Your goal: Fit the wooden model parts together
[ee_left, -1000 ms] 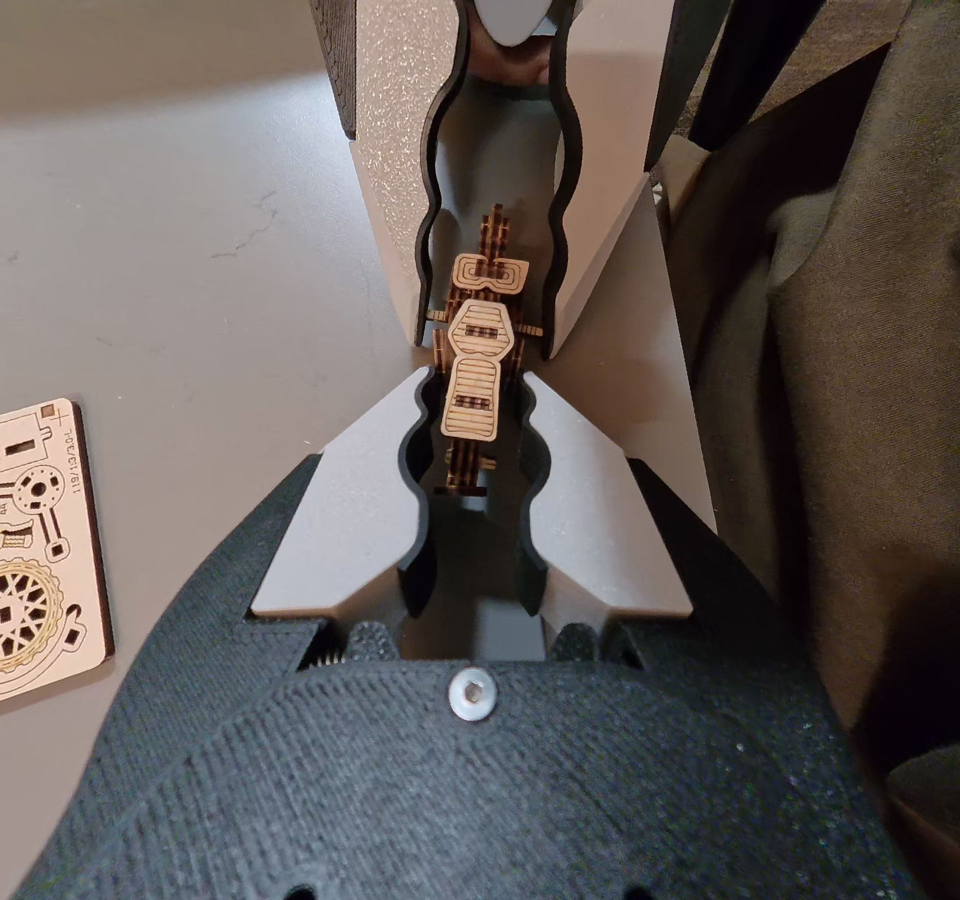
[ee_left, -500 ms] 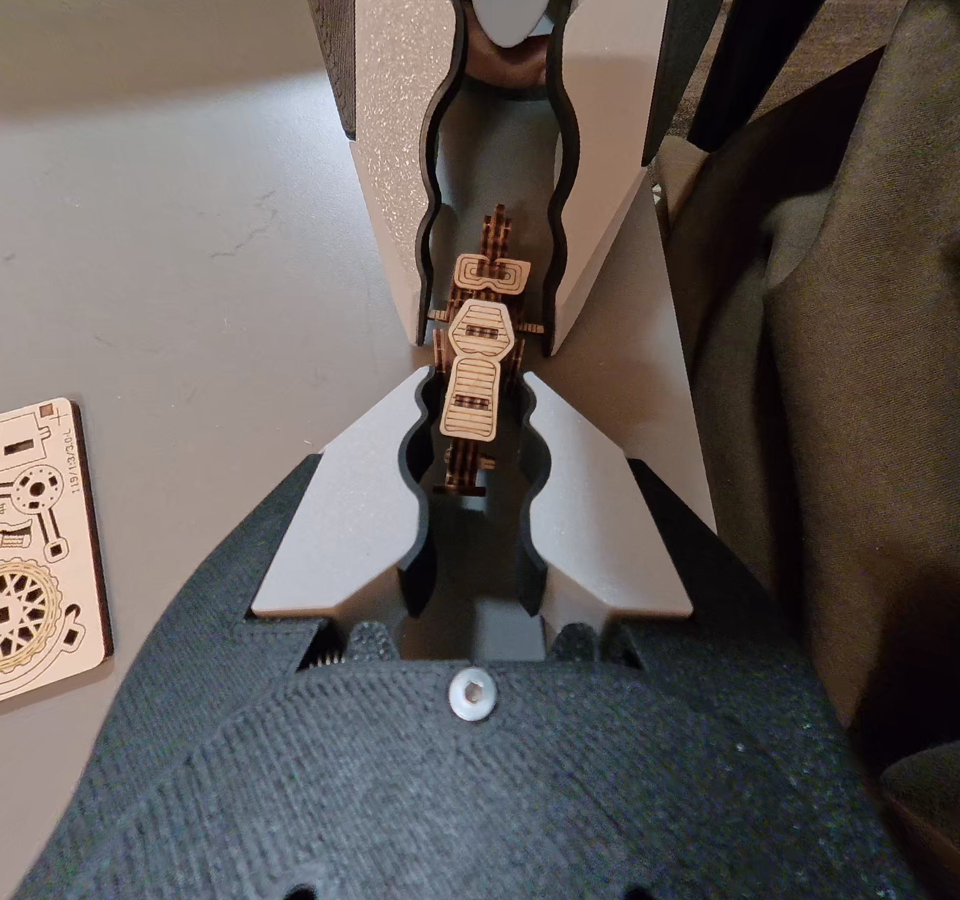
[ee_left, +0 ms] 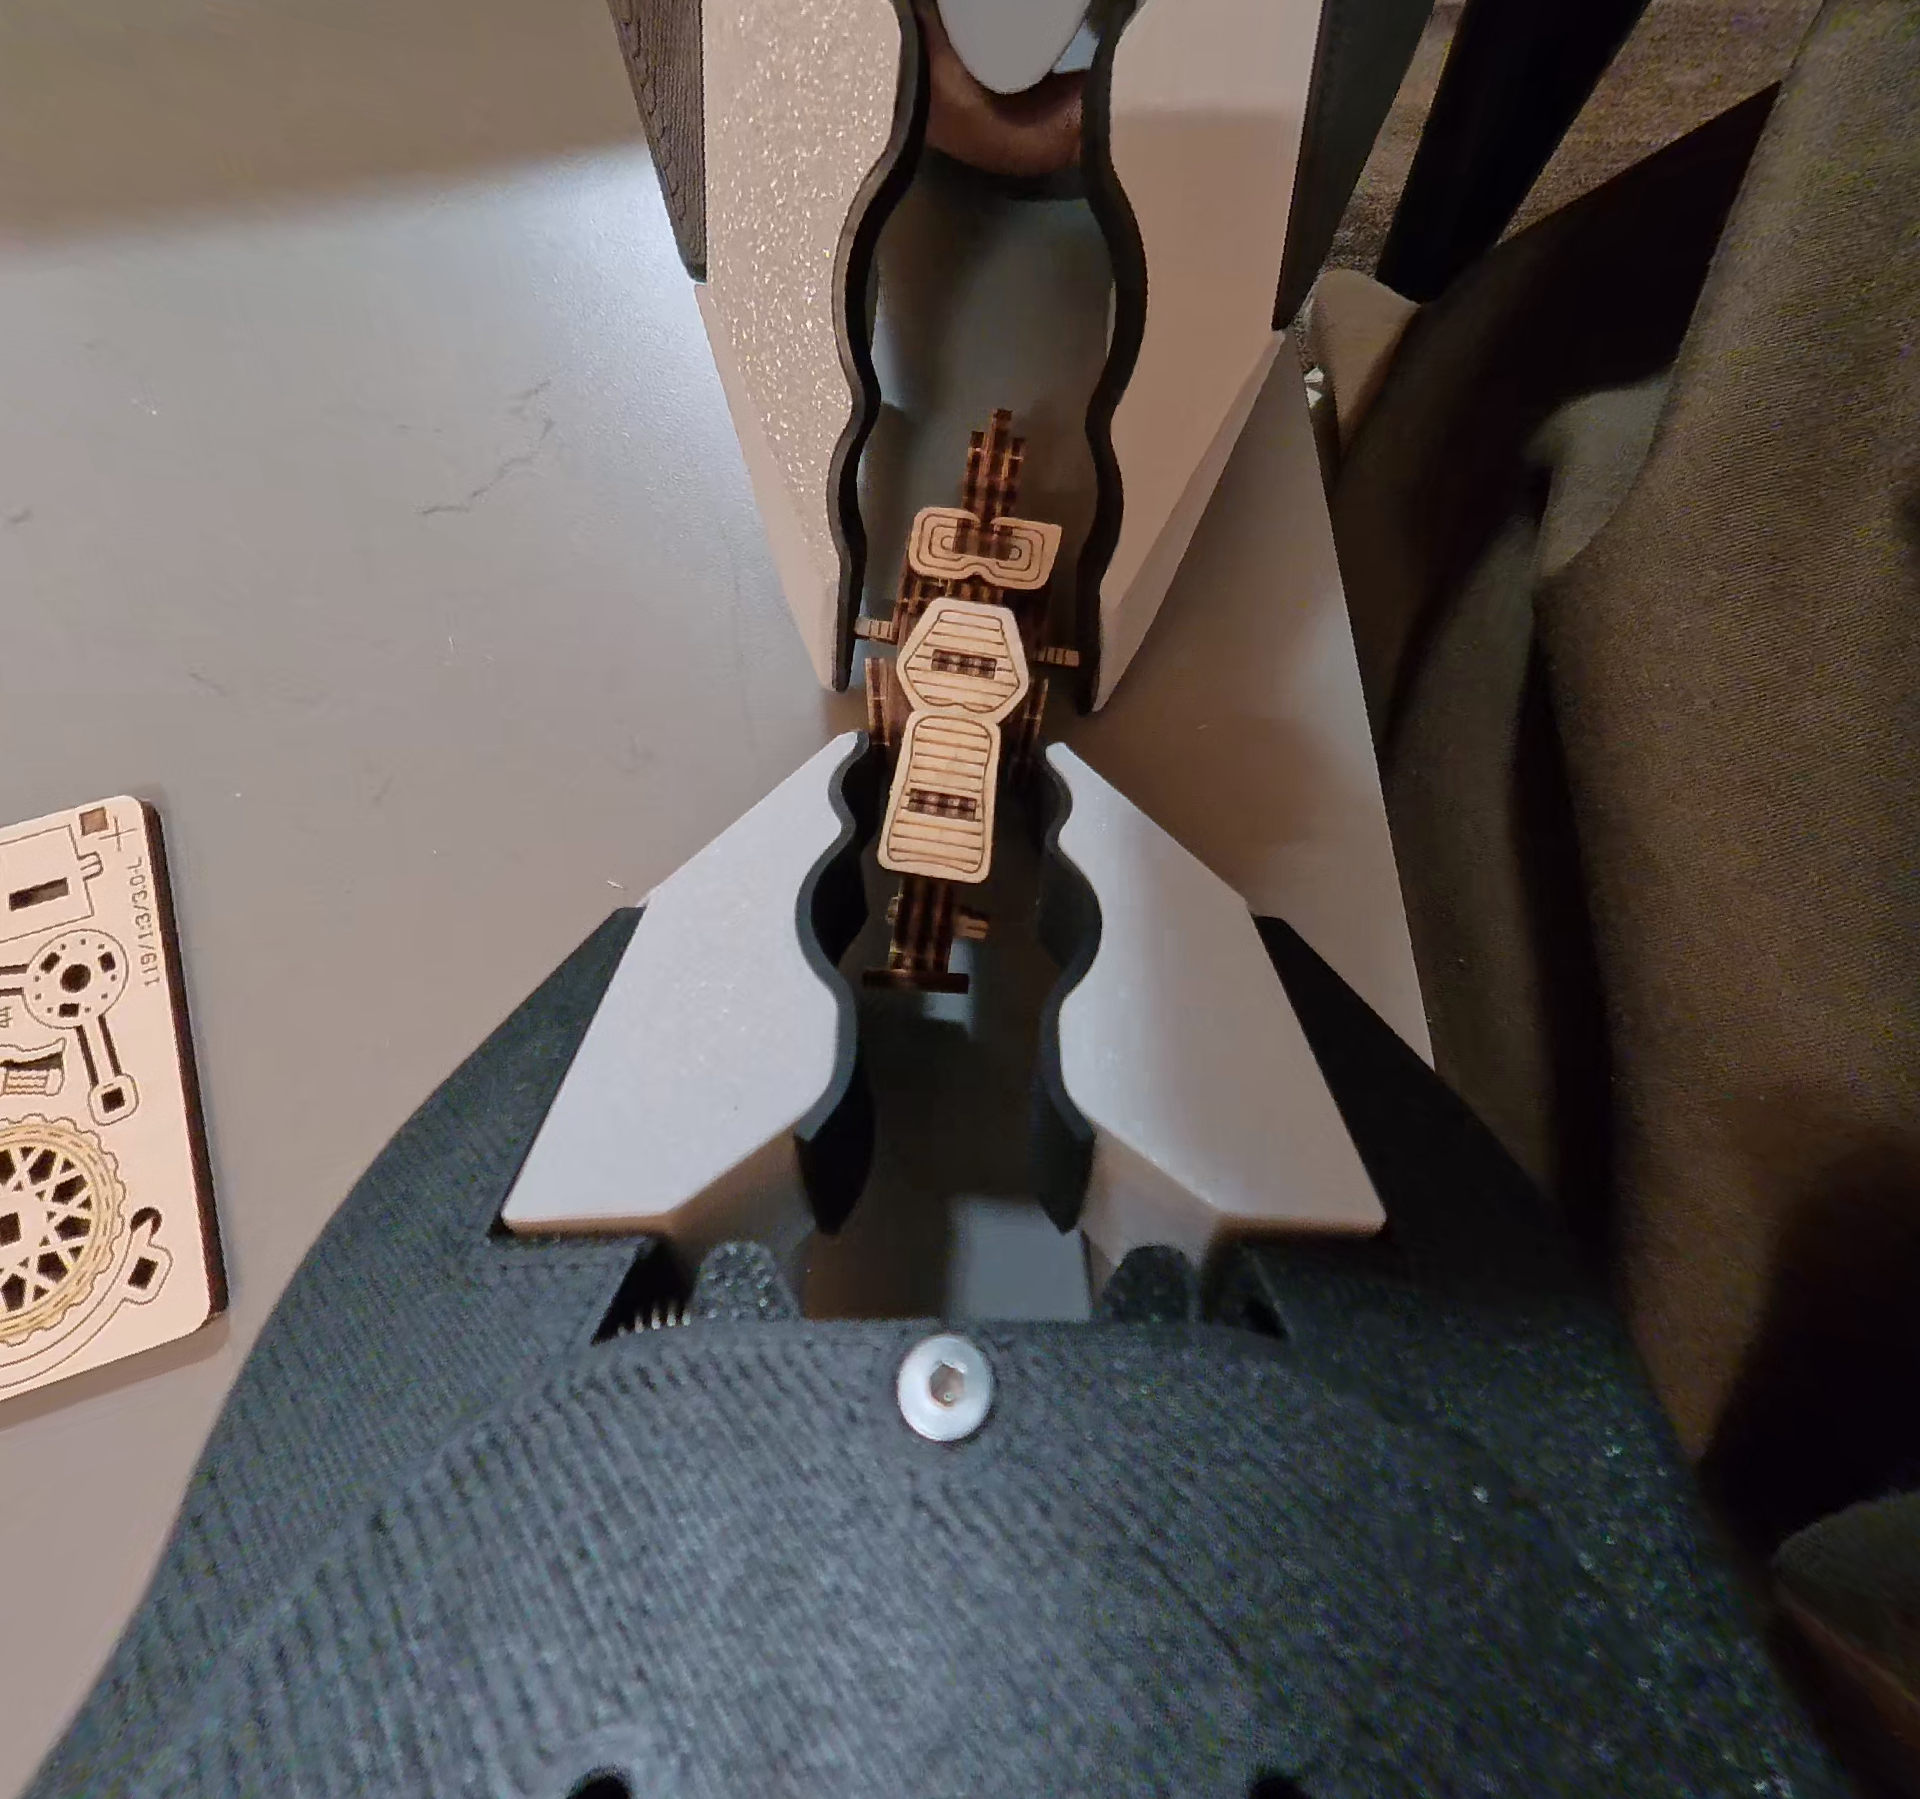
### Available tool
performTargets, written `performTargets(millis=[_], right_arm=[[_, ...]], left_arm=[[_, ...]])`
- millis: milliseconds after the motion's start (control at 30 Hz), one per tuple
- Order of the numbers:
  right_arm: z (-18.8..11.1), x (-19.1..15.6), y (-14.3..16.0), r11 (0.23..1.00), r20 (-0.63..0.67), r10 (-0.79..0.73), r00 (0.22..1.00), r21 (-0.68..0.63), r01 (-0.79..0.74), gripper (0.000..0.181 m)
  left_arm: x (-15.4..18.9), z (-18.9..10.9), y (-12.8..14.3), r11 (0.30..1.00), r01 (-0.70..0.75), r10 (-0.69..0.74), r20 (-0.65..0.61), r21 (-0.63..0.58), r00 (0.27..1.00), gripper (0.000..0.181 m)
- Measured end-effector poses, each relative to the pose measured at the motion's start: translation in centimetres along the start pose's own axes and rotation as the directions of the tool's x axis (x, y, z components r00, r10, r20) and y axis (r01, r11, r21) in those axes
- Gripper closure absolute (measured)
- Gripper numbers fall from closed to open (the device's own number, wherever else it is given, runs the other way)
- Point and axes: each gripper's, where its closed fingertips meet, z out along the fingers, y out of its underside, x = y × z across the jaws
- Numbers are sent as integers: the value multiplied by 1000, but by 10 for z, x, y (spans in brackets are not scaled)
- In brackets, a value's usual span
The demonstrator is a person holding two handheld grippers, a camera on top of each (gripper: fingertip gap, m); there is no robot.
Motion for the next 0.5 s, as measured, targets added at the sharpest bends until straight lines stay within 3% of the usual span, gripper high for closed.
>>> performTargets(millis=[100,200,433,500], right_arm=[[0,0,0,1000,-16,-15,1000,-5,15,139],[0,2,0,1000,-17,5,1000,2,-5,114],[0,0,0,1000,-19,-7,1000,-1,7,139],[0,0,0,1000,-21,-7,1000,-5,7,139]], left_arm=[[0,0,0,1000,3,-3,0,0,1000,152],[0,0,0,1000,2,-2,1,0,1000,152],[0,0,0,1000,2,-2,1,0,1000,152],[0,0,0,1000,2,-2,1,0,1000,152]])
